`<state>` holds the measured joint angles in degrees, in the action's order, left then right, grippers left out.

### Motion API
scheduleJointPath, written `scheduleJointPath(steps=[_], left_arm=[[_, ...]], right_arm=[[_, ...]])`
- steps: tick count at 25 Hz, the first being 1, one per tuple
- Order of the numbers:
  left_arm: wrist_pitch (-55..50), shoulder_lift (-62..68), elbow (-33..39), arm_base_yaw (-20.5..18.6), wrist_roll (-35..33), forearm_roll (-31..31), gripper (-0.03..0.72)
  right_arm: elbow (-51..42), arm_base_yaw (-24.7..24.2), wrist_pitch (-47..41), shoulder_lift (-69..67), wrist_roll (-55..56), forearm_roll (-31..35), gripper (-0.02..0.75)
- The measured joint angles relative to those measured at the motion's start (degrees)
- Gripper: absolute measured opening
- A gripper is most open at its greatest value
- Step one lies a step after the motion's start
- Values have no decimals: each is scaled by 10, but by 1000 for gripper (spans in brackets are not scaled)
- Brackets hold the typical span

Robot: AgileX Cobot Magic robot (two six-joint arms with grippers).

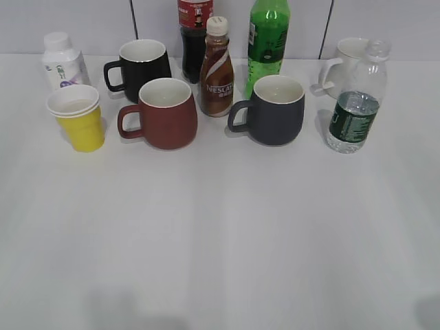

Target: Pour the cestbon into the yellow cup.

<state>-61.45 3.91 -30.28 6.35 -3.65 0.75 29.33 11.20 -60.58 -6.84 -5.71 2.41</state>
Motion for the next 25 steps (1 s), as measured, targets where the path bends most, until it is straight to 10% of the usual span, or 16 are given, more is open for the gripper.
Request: scheduleJointPath(steps=[20,25], left_arm=[[1,-1,2,0,-4,-1,569],[1,-22,2,-19,-4,-1,569]], right_arm=[[-2,0,8,1,2,-3,594],[-2,-67,9,1,2,-3,594]])
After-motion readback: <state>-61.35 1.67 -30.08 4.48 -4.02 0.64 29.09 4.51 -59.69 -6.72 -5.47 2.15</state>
